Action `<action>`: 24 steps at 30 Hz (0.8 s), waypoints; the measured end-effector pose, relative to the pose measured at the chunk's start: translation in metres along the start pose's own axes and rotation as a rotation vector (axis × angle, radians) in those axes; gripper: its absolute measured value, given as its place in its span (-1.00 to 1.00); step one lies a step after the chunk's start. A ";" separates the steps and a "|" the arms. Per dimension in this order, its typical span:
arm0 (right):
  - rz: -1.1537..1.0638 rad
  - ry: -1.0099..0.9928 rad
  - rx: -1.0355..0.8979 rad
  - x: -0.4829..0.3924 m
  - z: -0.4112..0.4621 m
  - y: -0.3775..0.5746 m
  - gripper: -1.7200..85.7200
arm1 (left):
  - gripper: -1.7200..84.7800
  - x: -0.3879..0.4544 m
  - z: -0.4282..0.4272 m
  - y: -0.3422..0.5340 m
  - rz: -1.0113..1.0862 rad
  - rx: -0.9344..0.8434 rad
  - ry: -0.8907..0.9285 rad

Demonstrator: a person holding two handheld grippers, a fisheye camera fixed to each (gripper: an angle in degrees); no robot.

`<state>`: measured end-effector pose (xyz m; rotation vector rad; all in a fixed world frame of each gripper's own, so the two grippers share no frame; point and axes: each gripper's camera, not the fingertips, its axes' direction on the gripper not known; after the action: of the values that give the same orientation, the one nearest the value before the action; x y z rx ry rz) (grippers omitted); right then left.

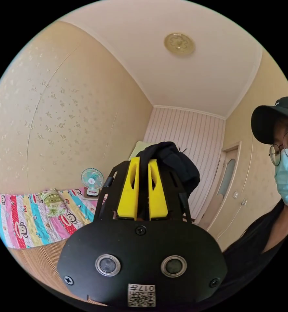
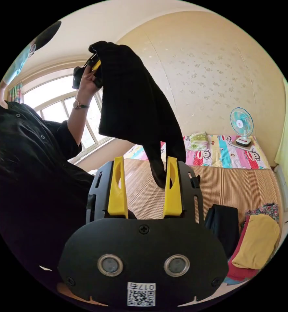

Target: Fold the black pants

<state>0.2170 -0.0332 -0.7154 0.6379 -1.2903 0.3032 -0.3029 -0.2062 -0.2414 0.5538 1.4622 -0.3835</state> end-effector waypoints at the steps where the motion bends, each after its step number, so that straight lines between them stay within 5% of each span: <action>1: -0.048 -0.039 0.020 -0.022 0.014 -0.006 -0.57 | -0.85 0.011 -0.004 -0.017 0.010 0.015 0.010; 6: -0.249 0.113 0.125 -0.122 0.050 -0.048 -0.58 | -0.85 0.045 -0.014 -0.075 -0.003 0.047 0.036; 9: -0.298 0.426 0.288 -0.159 0.039 -0.058 -0.81 | -0.85 0.057 -0.037 -0.105 0.016 0.073 0.031; 16: -0.241 0.299 0.702 -0.145 -0.095 -0.124 -0.86 | -0.85 0.056 -0.173 -0.175 0.013 0.246 -0.014; 21: -0.358 0.279 0.723 -0.157 -0.096 -0.204 -0.86 | -0.85 0.062 -0.241 -0.228 0.065 0.354 -0.061; 24: -0.264 0.282 0.600 -0.121 -0.051 -0.267 -0.86 | -0.85 0.048 -0.253 -0.266 0.073 0.357 -0.243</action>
<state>0.3706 -0.1977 -0.9093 1.2160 -0.8235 0.5477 -0.6572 -0.2758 -0.3254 0.8130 1.1416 -0.6378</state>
